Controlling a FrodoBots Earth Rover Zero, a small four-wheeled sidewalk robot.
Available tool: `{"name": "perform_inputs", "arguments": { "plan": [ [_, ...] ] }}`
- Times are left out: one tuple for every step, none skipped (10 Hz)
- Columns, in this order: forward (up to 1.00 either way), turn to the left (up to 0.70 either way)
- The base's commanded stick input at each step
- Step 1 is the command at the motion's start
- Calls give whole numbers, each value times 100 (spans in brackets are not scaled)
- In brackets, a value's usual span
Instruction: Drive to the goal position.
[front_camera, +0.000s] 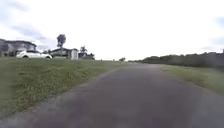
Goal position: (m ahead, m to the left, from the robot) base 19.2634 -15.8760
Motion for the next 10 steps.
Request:
{"name": "perform_inputs", "arguments": {
  "plan": [
    [70,0],
    [70,0],
    [70,0],
    [70,0],
    [70,0],
    [70,0],
    [70,0],
    [70,0],
    [70,0],
    [70,0]
  ]
}}
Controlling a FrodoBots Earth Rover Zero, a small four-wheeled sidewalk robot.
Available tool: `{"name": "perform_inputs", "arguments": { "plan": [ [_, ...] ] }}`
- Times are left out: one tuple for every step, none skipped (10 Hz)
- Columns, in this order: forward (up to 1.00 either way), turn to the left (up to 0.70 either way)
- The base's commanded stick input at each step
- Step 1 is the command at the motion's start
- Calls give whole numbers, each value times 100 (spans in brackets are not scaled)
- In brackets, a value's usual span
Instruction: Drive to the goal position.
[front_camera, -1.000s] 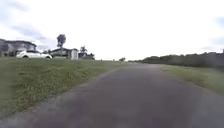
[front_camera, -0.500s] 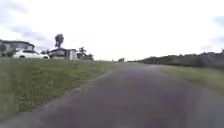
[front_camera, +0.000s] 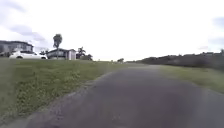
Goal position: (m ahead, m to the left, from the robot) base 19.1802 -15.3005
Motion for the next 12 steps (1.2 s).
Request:
{"name": "perform_inputs", "arguments": {
  "plan": [
    [70,0],
    [70,0],
    [70,0],
    [70,0],
    [70,0],
    [70,0],
    [70,0],
    [70,0],
    [70,0],
    [70,0],
    [70,0],
    [70,0]
  ]
}}
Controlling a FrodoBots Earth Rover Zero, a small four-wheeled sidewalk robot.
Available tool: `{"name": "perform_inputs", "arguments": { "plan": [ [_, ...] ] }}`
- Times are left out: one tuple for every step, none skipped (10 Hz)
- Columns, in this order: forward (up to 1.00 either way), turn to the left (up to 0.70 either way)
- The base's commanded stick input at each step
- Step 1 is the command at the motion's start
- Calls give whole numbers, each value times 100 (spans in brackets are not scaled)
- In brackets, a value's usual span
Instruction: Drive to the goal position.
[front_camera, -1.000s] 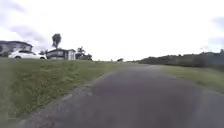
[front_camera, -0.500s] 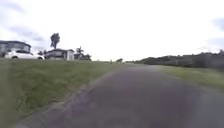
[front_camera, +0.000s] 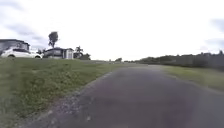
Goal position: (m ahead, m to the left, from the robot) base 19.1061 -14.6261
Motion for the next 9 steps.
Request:
{"name": "perform_inputs", "arguments": {
  "plan": [
    [70,-14],
    [70,-31],
    [70,-30],
    [70,-21],
    [70,-4],
    [70,0],
    [70,0],
    [70,0],
    [70,0]
  ]
}}
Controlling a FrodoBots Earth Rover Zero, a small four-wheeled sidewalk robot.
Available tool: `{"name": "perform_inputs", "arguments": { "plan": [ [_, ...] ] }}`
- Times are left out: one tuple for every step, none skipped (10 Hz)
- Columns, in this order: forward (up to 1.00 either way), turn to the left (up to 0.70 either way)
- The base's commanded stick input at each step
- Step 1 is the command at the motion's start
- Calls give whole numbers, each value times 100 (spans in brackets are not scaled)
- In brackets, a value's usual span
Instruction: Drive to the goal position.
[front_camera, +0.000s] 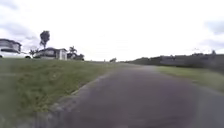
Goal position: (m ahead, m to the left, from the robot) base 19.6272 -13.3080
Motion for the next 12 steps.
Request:
{"name": "perform_inputs", "arguments": {
  "plan": [
    [70,0],
    [70,0],
    [70,0],
    [70,0],
    [70,0],
    [70,0],
    [70,0],
    [70,0],
    [70,0],
    [70,0],
    [70,0],
    [70,0]
  ]
}}
